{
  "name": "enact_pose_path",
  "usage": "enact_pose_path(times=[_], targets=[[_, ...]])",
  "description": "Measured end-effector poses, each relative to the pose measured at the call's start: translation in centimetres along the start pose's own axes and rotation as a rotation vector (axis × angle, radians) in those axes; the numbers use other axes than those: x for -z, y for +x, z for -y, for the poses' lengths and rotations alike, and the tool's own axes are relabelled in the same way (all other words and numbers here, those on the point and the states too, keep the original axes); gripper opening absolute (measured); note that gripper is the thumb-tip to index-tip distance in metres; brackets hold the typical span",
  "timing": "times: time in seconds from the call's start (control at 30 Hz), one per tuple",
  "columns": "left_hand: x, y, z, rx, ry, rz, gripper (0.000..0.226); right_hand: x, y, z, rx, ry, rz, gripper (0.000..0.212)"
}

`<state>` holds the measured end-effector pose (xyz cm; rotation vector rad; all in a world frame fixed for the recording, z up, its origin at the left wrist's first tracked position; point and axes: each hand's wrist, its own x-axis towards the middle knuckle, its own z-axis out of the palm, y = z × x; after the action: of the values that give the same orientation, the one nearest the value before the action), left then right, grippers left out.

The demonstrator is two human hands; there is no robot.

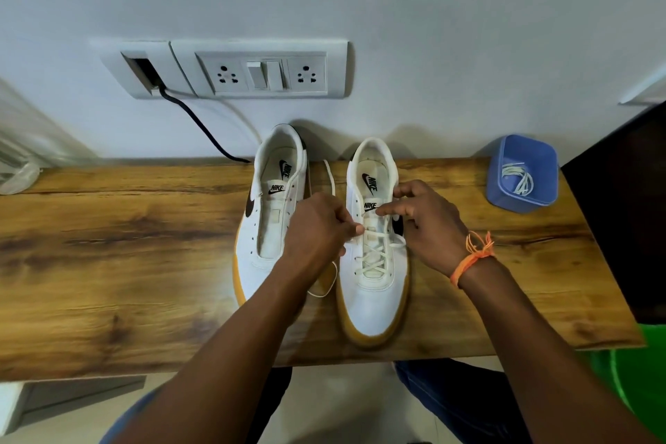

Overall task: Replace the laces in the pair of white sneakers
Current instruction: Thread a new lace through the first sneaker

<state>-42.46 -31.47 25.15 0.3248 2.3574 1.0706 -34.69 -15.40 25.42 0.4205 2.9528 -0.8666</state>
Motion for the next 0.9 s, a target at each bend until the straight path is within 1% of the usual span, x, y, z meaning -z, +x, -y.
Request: enact_pose_path(times=[0.07,0.1,0.17,0.23,0.27,0.33,0.4,0.43,0.5,0.6,0.67,0.73,0.8,0.87,0.9], targets=[[0.2,0.2,0.0,0.006,0.004,-0.005,0.012,0.1,0.0,0.0,-0.001,-0.017,-0.001,0.038],[0.5,0.4,0.2,-0.005,0.022,-0.043,0.014,0.1,0.0,0.0,0.000,-0.027,-0.004,0.037],[1.3,0.7,0.6,-0.032,0.065,-0.215,0.017,0.3,-0.1,0.0,0.010,-0.038,-0.012,0.034],[2.4,0.8,0.9,-0.030,0.029,-0.389,0.016,0.4,-0.1,0.1,0.021,-0.041,-0.006,0.032],[2.6,0.9,1.1,-0.033,0.001,-0.437,0.015,0.4,-0.2,0.2,0.026,-0.041,0.001,0.031],[2.2,1.1,1.1,-0.068,0.003,-0.452,0.012,0.4,-0.2,0.4,0.029,-0.036,0.013,0.031],[1.4,1.3,1.0,-0.071,0.034,-0.387,0.010,0.5,-0.2,0.4,0.023,-0.017,0.009,0.032],[1.2,1.3,1.0,-0.039,0.042,-0.329,0.013,0.5,-0.3,0.5,0.021,-0.004,0.004,0.032],[1.1,1.2,0.7,0.049,0.012,-0.169,0.026,0.5,-0.2,0.4,0.024,0.000,-0.003,0.032],[1.4,0.9,0.2,0.135,-0.128,0.102,0.044,0.5,-0.2,0.5,0.029,-0.011,0.001,0.032],[1.4,0.8,0.0,0.182,-0.155,0.255,0.049,0.5,-0.2,0.5,0.028,-0.011,-0.003,0.032],[1.5,0.7,-0.1,0.176,-0.058,0.326,0.042,0.4,-0.2,0.4,0.034,0.000,-0.008,0.032],[1.9,0.5,-0.3,0.147,0.012,0.405,0.025,0.5,-0.1,0.3,0.038,0.006,-0.011,0.033],[2.7,0.5,-0.4,0.104,-0.042,0.474,0.016,0.4,0.0,0.2,0.039,-0.005,-0.007,0.032],[3.2,0.5,-0.6,0.086,-0.104,0.466,0.019,0.3,0.0,0.2,0.041,-0.014,-0.006,0.032]])
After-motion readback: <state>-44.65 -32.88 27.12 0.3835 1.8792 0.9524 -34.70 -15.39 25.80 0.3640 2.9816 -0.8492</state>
